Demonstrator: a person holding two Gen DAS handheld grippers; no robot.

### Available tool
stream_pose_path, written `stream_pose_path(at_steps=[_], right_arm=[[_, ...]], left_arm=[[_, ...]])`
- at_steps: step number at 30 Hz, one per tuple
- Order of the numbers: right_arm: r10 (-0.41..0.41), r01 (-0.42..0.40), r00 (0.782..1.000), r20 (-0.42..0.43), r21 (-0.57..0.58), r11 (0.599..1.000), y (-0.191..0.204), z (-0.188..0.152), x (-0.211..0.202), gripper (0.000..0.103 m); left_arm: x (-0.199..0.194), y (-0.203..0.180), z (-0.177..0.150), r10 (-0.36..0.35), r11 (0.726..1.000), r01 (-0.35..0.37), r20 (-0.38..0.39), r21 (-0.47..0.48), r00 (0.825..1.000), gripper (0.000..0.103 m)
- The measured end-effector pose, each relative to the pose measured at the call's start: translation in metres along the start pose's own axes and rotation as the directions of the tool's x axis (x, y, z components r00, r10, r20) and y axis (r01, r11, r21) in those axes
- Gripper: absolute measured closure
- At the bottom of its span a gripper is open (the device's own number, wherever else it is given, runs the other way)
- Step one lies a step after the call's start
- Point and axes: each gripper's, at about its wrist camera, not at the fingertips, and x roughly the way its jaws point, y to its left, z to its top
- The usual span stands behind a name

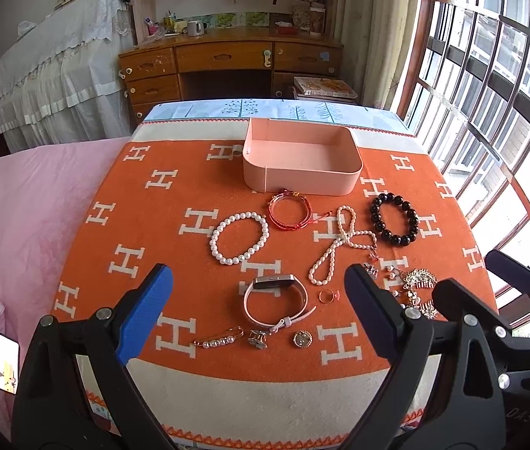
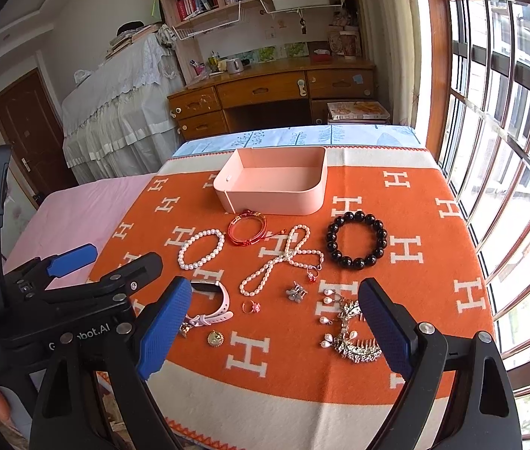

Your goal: Organize jewelry

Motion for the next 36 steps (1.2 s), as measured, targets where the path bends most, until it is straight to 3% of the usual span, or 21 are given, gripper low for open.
stream_pose_path(at_steps=[22,36], right_arm=[[-0.03,0.03,1.0,-0.002,-0.011,0.999,0.01,-0.006,-0.003,0.011],[-0.017,0.017,1.0,0.025,0.001,1.0,0.012,-0.008,-0.034,0.011]], left_arm=[[-0.004,0.005,0.0,0.009,1.0,-0.009,-0.005,-0.001,1.0,0.011],[-0.035,-0.002,-0.008,0.015,1.0,-0.016,0.021,0.024,1.0,0.011]])
